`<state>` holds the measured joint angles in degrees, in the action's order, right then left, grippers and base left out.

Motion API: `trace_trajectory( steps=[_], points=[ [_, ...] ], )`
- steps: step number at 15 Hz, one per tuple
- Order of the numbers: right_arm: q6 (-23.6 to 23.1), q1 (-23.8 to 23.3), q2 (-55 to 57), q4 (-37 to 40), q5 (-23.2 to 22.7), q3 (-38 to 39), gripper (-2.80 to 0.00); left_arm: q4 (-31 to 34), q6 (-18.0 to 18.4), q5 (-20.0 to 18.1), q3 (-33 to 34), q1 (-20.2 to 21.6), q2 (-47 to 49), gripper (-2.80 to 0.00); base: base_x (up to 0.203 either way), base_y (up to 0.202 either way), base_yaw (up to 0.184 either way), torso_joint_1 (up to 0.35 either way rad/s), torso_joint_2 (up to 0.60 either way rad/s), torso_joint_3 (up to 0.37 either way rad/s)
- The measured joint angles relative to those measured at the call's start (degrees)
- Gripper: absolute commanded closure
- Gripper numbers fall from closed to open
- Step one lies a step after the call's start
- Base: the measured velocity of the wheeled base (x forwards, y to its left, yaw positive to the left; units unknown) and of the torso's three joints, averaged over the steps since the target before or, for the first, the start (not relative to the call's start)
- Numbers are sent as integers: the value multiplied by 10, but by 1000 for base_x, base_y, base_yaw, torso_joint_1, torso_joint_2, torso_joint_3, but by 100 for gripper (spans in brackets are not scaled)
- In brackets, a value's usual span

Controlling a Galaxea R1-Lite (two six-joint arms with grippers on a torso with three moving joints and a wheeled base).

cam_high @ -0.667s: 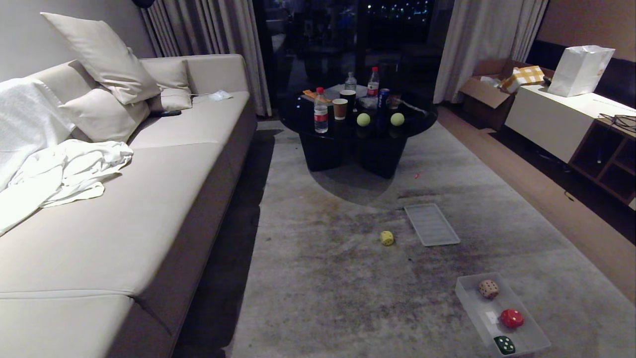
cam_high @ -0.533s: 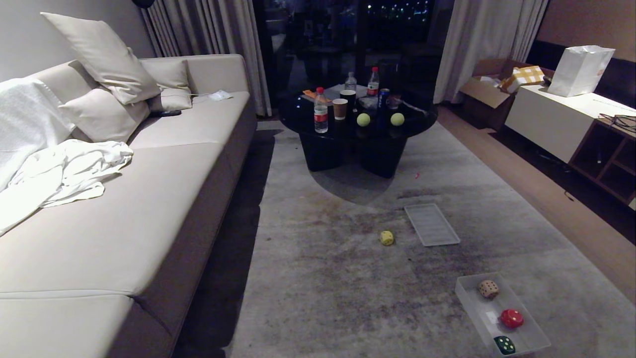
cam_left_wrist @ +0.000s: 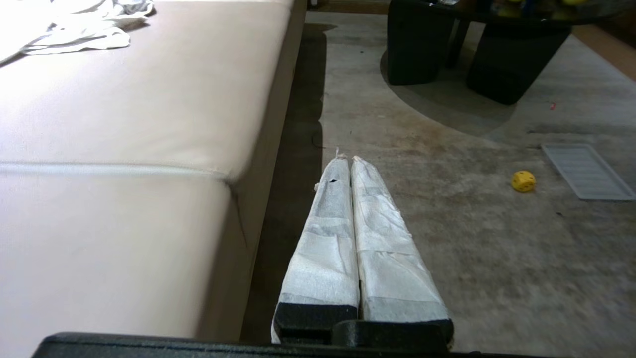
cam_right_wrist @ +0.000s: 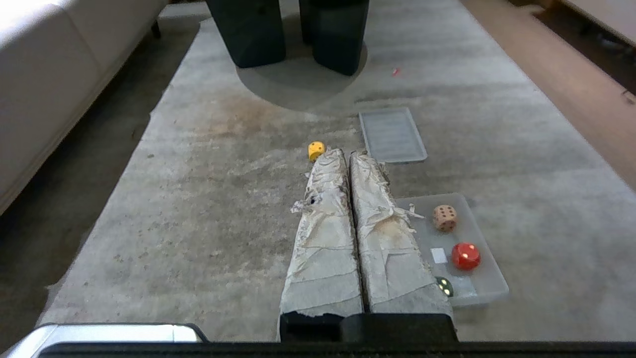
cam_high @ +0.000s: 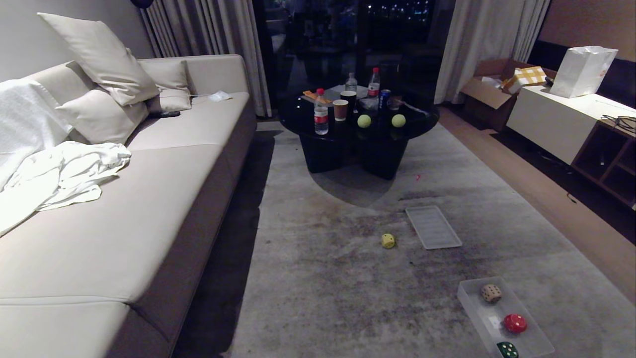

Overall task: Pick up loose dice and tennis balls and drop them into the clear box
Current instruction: Find toys out of the box

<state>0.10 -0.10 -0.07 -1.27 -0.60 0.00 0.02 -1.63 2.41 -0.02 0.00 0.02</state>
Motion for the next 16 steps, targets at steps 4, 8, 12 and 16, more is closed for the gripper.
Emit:
trace_trajectory(
  steps=[4, 8, 12, 16],
  points=[
    [0, 0, 0, 0, 0, 0, 0, 0, 0, 0, 0, 0, 0, 0, 185, 0, -1, 1, 5, 2],
    [0, 0, 0, 0, 0, 0, 0, 0, 0, 0, 0, 0, 0, 0, 183, 0, -1, 2, 3, 2],
    [-1, 0, 0, 0, 0, 0, 0, 0, 0, 0, 0, 0, 0, 0, 183, 0, 0, 1, 0, 4],
    [0, 0, 0, 0, 0, 0, 0, 0, 0, 0, 0, 0, 0, 0, 181, 0, -1, 4, 2, 1]
  ],
)
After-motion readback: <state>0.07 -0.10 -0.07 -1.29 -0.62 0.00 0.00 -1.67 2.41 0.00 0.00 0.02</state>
